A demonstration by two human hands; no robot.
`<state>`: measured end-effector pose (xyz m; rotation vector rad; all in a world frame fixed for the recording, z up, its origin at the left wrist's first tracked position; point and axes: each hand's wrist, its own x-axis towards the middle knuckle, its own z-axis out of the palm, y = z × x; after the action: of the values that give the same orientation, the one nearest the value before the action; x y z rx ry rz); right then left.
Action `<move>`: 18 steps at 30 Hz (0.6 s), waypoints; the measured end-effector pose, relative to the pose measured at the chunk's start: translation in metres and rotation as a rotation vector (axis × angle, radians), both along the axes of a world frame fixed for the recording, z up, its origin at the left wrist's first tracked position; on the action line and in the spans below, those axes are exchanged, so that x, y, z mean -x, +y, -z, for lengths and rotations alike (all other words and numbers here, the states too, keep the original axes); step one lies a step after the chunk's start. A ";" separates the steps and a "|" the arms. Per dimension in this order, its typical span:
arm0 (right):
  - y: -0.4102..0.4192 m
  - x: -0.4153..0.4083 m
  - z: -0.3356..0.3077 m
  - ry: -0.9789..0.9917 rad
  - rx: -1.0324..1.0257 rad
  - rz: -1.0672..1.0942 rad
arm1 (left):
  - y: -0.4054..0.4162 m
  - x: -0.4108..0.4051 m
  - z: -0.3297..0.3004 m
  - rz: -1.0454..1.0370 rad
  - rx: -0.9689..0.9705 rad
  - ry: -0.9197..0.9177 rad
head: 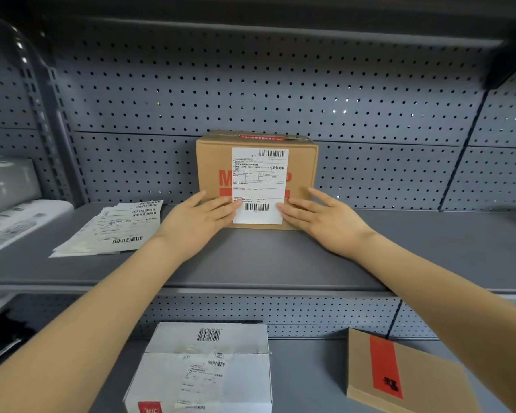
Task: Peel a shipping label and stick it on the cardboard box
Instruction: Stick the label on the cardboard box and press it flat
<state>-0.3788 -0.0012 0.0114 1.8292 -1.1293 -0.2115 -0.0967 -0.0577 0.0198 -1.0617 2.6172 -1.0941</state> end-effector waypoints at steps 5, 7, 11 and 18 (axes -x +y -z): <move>0.004 -0.006 0.006 0.057 -0.016 0.002 | 0.002 0.002 0.000 0.061 0.055 -0.058; 0.001 -0.019 0.004 0.089 -0.042 0.020 | 0.001 0.008 0.003 0.072 0.073 -0.110; -0.001 -0.033 -0.001 0.142 -0.178 0.118 | -0.003 0.010 0.003 -0.005 0.093 -0.189; 0.012 -0.021 -0.005 0.102 -0.217 0.154 | 0.005 -0.003 0.000 -0.058 0.101 -0.197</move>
<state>-0.3574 0.0104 0.0167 1.8964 -1.2143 -0.5294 -0.0941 -0.0526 0.0201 -0.9860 2.3872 -1.2595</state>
